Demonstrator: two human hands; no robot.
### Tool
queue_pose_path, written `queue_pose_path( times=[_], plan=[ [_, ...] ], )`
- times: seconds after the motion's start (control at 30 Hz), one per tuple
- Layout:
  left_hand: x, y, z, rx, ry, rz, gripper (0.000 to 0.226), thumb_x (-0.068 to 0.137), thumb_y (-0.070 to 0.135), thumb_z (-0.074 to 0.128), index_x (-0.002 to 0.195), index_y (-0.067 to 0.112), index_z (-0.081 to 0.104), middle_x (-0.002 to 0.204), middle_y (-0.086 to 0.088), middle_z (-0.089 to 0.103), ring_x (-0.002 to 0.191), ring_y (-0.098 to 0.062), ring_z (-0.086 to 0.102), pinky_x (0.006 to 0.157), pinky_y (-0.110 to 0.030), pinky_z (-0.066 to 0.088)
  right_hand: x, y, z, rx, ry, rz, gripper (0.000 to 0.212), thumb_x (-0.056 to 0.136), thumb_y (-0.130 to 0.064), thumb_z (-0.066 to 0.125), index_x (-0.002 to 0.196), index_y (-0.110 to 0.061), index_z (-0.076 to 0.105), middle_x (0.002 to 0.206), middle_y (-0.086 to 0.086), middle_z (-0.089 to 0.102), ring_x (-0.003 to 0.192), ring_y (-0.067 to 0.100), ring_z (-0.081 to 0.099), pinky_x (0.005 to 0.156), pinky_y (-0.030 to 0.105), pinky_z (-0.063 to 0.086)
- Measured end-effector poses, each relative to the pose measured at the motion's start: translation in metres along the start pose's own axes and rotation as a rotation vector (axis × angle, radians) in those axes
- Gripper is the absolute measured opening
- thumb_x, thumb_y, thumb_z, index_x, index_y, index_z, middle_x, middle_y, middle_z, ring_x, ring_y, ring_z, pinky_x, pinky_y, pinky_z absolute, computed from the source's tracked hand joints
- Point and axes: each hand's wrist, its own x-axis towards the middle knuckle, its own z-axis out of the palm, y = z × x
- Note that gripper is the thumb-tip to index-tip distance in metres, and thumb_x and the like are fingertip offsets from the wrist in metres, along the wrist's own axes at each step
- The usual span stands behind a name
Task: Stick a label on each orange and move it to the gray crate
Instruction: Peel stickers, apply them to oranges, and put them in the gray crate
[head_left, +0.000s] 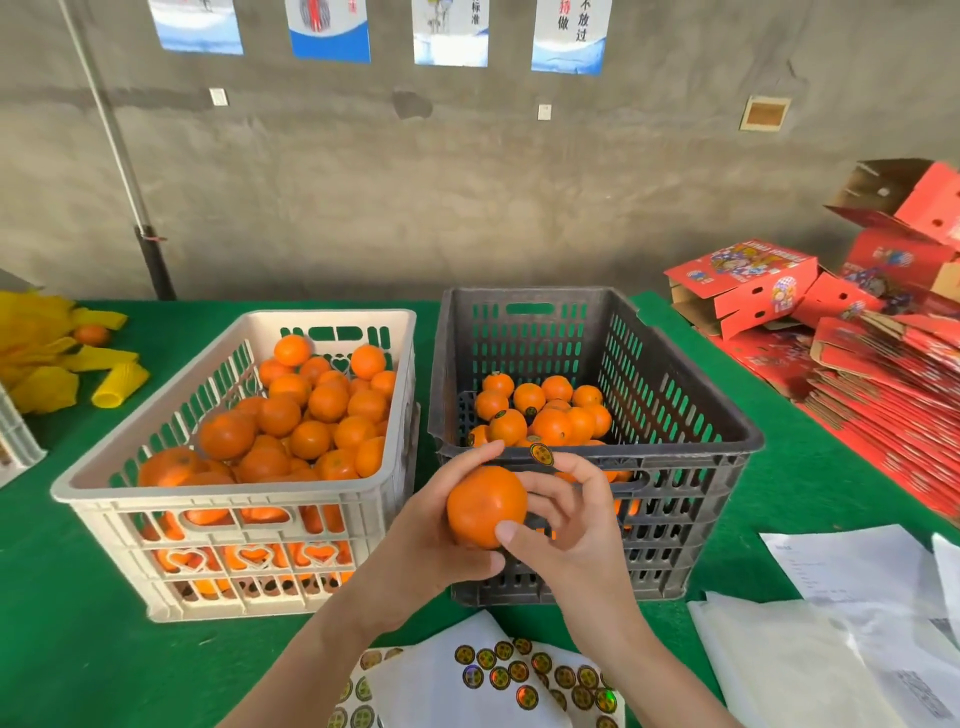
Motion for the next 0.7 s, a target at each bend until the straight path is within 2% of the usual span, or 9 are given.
queue_pose_path(
  times=[0.1,0.17,0.27,0.33,0.4,0.47,0.57,0.63,0.7],
  plan=[
    [-0.001,0.008,0.004,-0.035,0.088,0.001,0.088,0.057,0.046,0.087,0.133,0.035,0.043,0.127,0.014,0.052,0.113,-0.011,0.058,0.085,-0.026,0.053,0.002,-0.003,0.002,0.201,0.036,0.055,0.073,0.064,-0.012,0.080,0.125,-0.018,0.041,0.110,0.005,0.067,0.104,0.024,0.064,0.083,0.039,0.054],
    [-0.001,0.012,0.006,-0.045,0.165,0.001,0.089,0.049,0.057,0.086,0.125,0.029,0.049,0.124,0.006,0.056,0.110,-0.015,0.061,0.083,-0.030,0.054,0.001,-0.003,0.001,0.309,0.030,0.099,0.075,0.063,-0.010,0.074,0.129,-0.017,0.040,0.114,0.010,0.066,0.105,0.027,0.065,0.078,0.035,0.055],
    [0.001,0.017,0.005,-0.116,0.193,-0.007,0.089,0.046,0.062,0.085,0.122,0.025,0.056,0.117,0.007,0.065,0.108,-0.017,0.063,0.082,-0.029,0.054,-0.001,-0.006,0.001,0.330,0.017,0.105,0.068,0.066,-0.012,0.074,0.126,-0.019,0.043,0.111,0.010,0.068,0.105,0.029,0.065,0.079,0.037,0.056],
    [0.004,0.023,0.001,-0.357,0.153,-0.061,0.087,0.047,0.054,0.087,0.124,0.022,0.060,0.116,0.000,0.067,0.108,-0.022,0.064,0.081,-0.029,0.054,0.002,-0.014,0.001,0.279,0.003,0.067,0.050,0.072,-0.018,0.075,0.117,-0.012,0.052,0.110,0.013,0.068,0.109,0.030,0.063,0.091,0.046,0.052],
    [0.009,0.027,-0.003,-0.620,0.137,-0.156,0.073,0.054,0.036,0.082,0.122,0.020,0.063,0.114,-0.008,0.067,0.100,-0.030,0.066,0.076,-0.032,0.055,0.007,-0.023,-0.001,0.202,0.002,0.023,0.035,0.073,-0.028,0.074,0.099,-0.007,0.062,0.111,0.010,0.069,0.111,0.026,0.062,0.098,0.049,0.047],
    [0.013,0.031,-0.004,-0.740,0.171,-0.251,0.063,0.063,0.026,0.072,0.124,0.015,0.059,0.111,-0.017,0.062,0.083,-0.032,0.066,0.068,-0.034,0.055,0.013,-0.032,-0.001,0.113,-0.003,0.009,0.025,0.070,-0.037,0.068,0.081,-0.014,0.069,0.115,-0.001,0.068,0.114,0.016,0.059,0.100,0.043,0.044],
    [0.019,0.035,-0.001,-0.732,0.234,-0.300,0.059,0.071,0.032,0.066,0.125,0.012,0.050,0.104,-0.018,0.060,0.076,-0.026,0.064,0.064,-0.032,0.051,0.016,-0.040,0.004,-0.022,-0.056,0.000,0.019,0.068,-0.041,0.066,0.069,-0.023,0.071,0.117,-0.013,0.065,0.111,-0.005,0.055,0.090,0.017,0.043],
    [0.023,0.035,0.003,-0.702,0.262,-0.298,0.054,0.074,0.034,0.060,0.124,0.013,0.051,0.110,-0.016,0.063,0.091,-0.028,0.065,0.076,-0.038,0.053,0.017,-0.040,0.009,-0.106,-0.082,-0.012,0.014,0.074,-0.035,0.067,0.064,-0.025,0.070,0.120,-0.013,0.061,0.107,-0.011,0.053,0.078,0.005,0.044],
    [0.024,0.034,0.004,-0.672,0.288,-0.301,0.055,0.074,0.032,0.062,0.125,0.015,0.051,0.122,-0.017,0.060,0.110,-0.032,0.061,0.094,-0.046,0.049,0.018,-0.036,0.013,-0.171,-0.097,-0.045,0.022,0.083,-0.021,0.067,0.062,-0.027,0.070,0.122,-0.012,0.057,0.108,-0.011,0.052,0.081,0.008,0.046]
  ],
)
